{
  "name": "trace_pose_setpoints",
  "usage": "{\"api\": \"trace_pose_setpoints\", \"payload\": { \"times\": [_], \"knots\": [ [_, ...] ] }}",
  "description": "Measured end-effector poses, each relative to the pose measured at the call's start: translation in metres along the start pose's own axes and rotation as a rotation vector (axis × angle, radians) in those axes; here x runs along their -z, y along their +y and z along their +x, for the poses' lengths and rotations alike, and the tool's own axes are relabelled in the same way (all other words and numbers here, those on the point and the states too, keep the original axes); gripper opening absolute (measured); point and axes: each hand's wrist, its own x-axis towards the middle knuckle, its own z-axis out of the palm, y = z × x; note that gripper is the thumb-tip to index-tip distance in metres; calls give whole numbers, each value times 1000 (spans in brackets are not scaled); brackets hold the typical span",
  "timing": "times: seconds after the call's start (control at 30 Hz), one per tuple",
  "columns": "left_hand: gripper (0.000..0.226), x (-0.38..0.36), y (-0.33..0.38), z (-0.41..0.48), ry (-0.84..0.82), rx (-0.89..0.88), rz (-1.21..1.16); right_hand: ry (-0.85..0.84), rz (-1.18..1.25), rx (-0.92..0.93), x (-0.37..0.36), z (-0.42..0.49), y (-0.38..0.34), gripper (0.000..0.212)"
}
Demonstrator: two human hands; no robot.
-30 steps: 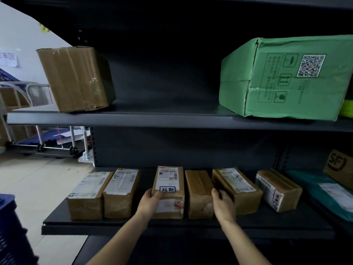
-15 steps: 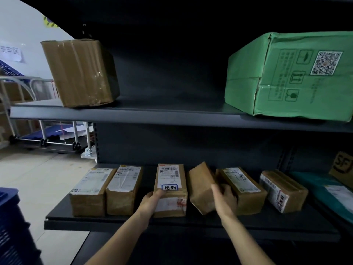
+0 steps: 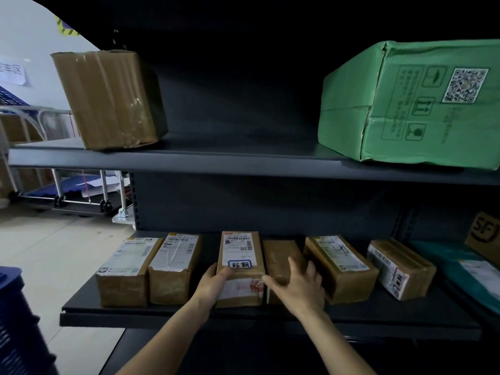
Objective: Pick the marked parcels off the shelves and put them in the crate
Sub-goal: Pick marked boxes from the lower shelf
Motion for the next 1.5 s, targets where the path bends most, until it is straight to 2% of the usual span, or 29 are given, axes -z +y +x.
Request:
{"api": "trace_pose_setpoints", "payload": {
  "times": [0.17,0.23,0.3,0.37,0.43,0.5,0.6,0.8,1.0,1.1,1.27,1.37,1.43,1.5],
  "knots": [
    [52,5,2,-3,-15,-11,2,84,137,-71,4,3,8,78],
    [50,5,2,-6,-23,-10,-9,78,440,-134,9,6,14,68],
    [49,4,2,-6,-19,-13,-21,39,864,-243,12,9,15,58],
    [52,4,1,-7,-13,-23,-25,-85,1107,-388,10,7,14,55],
    [59,5,-1,-8,-19,-41,-21,-198,1208,-462,6,4,16,46],
    [60,8,-4,-11,-33,-67,-19,-225,1271,-468,0,2,19,35],
    [46,12,-5,-13,-65,-86,-54,-210,1311,-427,-6,1,25,26],
    [39,16,-7,-14,-86,-75,-80,-195,1277,-363,-11,-2,28,25],
    [59,14,-2,-16,-37,-57,-53,-122,1156,-327,-9,4,19,16],
    [63,13,1,-11,17,-18,-56,-62,1079,-226,-8,5,14,30],
    [52,15,0,-7,50,-8,-105,-42,951,-163,-1,2,11,43],
    [49,16,2,-5,88,-7,-171,166,731,-78,16,8,27,46],
    [52,17,6,-4,118,-46,-202,356,481,-56,33,17,45,46],
    [52,16,13,-4,133,-108,-228,447,220,-88,47,26,67,50]
  ]
}}
